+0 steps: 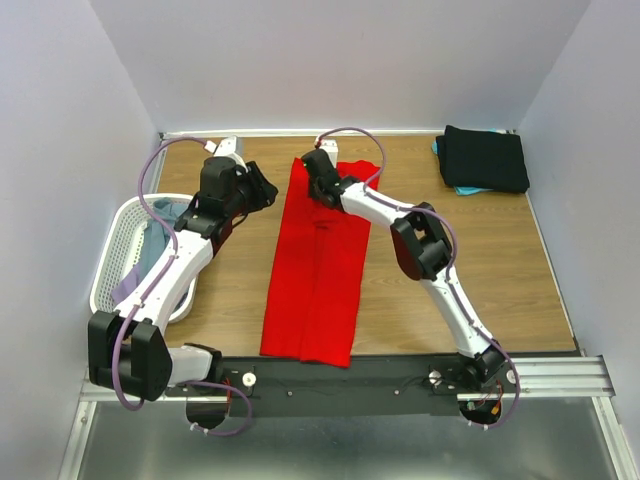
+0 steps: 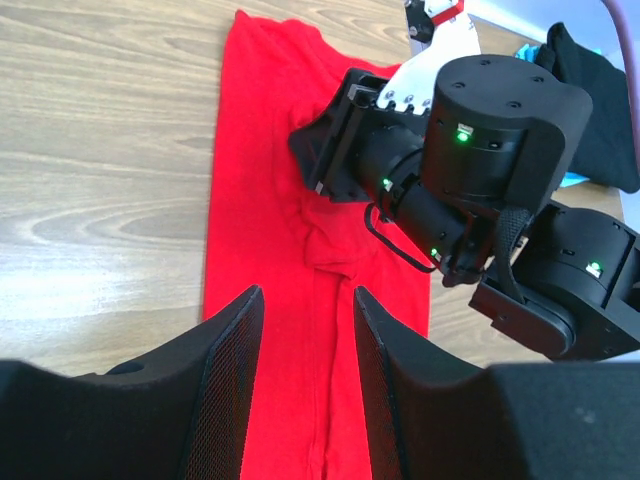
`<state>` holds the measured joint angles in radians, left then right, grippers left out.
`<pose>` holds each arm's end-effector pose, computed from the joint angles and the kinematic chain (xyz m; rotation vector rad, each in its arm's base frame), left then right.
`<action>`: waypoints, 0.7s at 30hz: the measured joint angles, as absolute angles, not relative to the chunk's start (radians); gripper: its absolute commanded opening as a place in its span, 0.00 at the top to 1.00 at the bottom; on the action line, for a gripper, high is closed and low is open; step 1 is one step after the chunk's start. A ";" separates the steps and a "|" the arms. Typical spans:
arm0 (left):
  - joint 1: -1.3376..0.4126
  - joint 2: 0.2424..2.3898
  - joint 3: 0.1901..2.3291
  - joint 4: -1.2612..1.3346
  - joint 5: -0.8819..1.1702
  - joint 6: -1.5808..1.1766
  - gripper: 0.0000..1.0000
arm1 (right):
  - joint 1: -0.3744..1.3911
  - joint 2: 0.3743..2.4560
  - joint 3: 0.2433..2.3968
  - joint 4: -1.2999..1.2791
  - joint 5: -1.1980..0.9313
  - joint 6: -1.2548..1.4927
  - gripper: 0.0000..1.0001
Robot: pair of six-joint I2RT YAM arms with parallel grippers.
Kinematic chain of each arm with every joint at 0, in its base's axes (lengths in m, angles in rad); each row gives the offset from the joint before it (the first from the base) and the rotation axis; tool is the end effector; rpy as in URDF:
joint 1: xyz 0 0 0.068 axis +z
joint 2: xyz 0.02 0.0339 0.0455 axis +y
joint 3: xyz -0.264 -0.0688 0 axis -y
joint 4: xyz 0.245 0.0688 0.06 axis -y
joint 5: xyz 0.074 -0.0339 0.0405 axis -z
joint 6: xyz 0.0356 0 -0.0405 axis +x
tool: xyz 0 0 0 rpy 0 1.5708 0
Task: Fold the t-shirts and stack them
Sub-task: Fold the tshirt
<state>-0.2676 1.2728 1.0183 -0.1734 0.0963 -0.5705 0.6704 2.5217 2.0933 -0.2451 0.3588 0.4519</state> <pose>0.2829 -0.0811 0.3168 -0.2468 2.0385 -0.6273 0.4517 0.3422 0.1527 -0.0489 2.2030 0.2253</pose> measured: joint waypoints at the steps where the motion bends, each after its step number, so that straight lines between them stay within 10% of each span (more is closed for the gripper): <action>1: -0.268 1.273 1.016 -0.173 0.099 -0.570 0.51 | 0.672 2.523 2.093 -0.248 0.373 0.453 0.71; 21: -0.290 1.326 0.973 -0.135 0.127 -0.569 0.51 | 0.658 2.199 1.865 -0.274 0.557 0.489 0.96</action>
<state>-0.2897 1.3262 0.9726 -0.1352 0.1272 -0.5690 0.6582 2.1990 1.8648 -0.2737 0.5568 0.4892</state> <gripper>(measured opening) 0.491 0.051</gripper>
